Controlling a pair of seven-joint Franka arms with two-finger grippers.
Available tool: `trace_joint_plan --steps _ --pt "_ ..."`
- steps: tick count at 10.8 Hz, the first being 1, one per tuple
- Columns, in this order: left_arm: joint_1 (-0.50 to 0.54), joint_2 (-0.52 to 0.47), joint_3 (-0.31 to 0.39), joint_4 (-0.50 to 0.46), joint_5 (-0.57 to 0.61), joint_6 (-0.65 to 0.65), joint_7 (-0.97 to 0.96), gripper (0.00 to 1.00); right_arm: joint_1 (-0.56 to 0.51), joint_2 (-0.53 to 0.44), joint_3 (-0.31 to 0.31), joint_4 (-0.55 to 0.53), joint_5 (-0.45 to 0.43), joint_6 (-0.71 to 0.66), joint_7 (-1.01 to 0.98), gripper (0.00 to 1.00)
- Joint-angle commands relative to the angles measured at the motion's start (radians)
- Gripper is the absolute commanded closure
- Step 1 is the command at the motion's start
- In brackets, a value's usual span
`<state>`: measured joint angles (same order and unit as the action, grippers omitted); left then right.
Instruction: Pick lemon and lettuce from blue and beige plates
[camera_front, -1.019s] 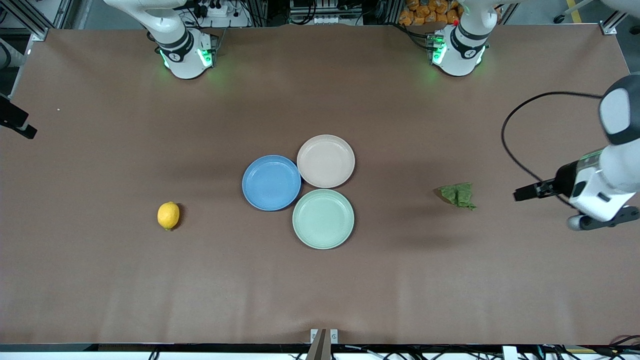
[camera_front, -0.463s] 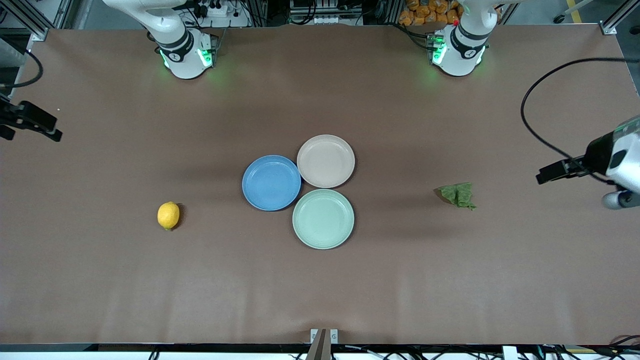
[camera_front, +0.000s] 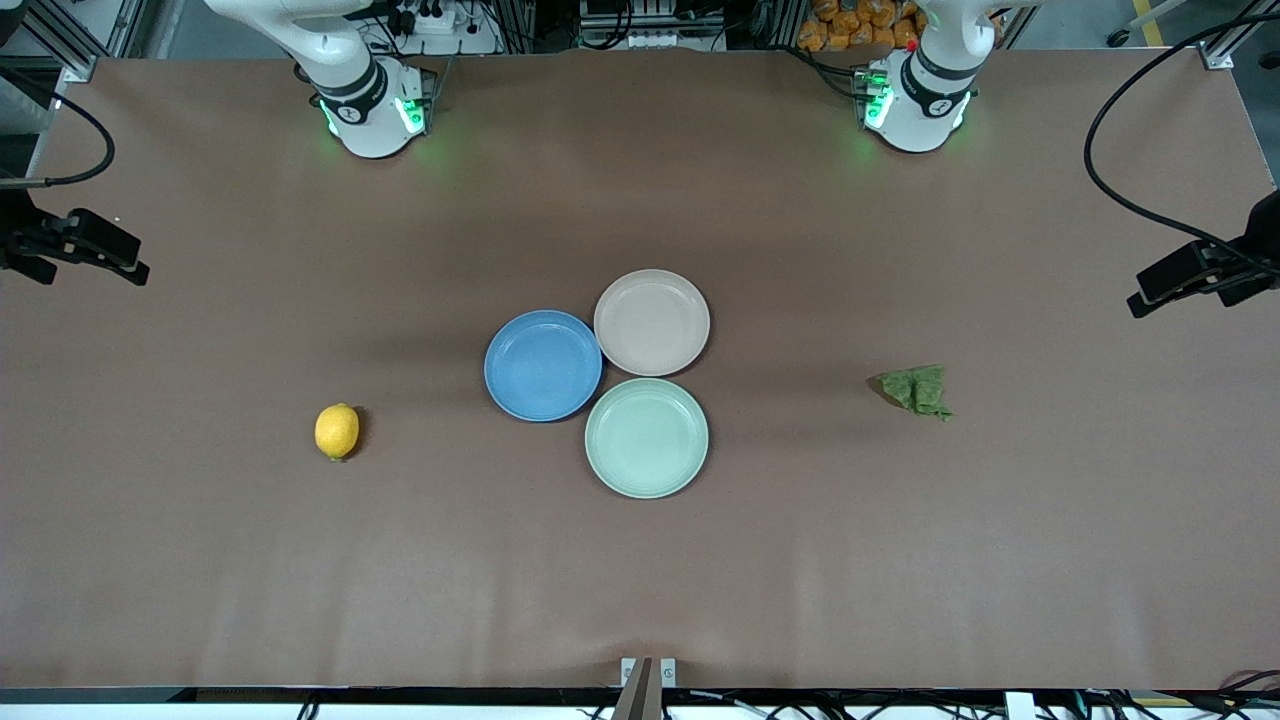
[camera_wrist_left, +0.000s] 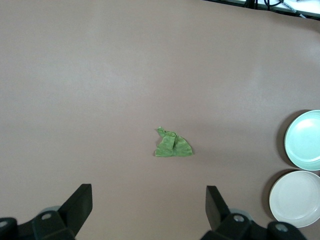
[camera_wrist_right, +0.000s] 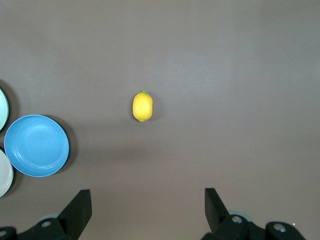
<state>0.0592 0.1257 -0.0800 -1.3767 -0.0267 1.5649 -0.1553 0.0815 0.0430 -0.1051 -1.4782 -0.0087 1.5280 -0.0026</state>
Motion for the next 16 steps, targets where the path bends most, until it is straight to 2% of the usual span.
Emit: trace_joint_plan --steps 1,16 --pt "0.004 -0.018 0.0 -0.019 0.007 -0.003 0.025 0.0 -0.003 -0.017 -0.001 -0.01 -0.011 0.009 -0.007 0.0" --pt "0.002 -0.012 -0.007 -0.016 0.03 -0.002 0.01 0.0 -0.023 0.026 -0.007 -0.013 -0.01 0.096 -0.007 0.0"
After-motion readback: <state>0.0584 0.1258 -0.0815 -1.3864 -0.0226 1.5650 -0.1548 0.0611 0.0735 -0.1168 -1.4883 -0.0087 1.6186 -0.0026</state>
